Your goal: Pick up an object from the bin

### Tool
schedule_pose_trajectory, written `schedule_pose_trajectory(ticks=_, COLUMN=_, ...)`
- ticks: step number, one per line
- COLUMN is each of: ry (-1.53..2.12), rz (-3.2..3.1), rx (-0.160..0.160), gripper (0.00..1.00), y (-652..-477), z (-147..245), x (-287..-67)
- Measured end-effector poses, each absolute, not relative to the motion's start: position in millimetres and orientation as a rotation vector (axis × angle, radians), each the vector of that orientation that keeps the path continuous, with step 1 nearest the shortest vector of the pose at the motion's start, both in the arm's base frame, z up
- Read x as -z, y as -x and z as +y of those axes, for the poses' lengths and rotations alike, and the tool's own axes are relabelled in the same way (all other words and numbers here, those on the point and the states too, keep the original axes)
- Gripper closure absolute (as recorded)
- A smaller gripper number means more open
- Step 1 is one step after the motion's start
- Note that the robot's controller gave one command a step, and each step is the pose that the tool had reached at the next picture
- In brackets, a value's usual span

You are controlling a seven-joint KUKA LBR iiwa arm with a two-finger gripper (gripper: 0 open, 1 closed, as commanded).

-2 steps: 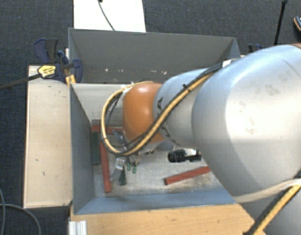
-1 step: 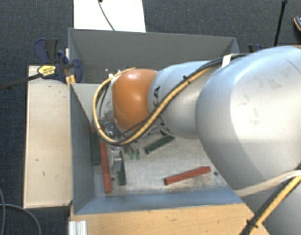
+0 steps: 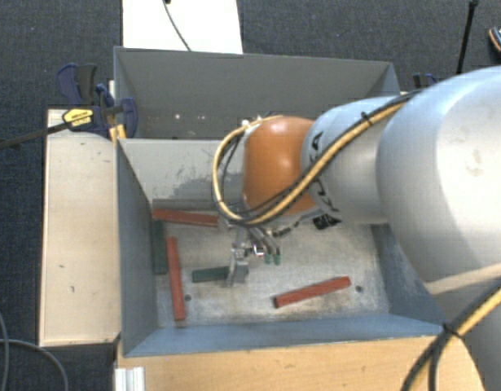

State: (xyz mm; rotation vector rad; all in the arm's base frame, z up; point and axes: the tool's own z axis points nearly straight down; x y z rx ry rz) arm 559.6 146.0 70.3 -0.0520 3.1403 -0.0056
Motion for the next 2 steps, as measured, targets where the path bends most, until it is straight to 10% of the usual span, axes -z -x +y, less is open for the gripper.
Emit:
schedule_pose_trajectory(ticks=1, ry=0.059, rz=3.14, rx=-0.002, gripper=1.0, y=-559.0, z=152, x=-70)
schedule_pose_trajectory(ticks=2, ry=0.101, rz=3.131, rx=-0.005, gripper=1.0, y=-531.9, z=167, x=-204)
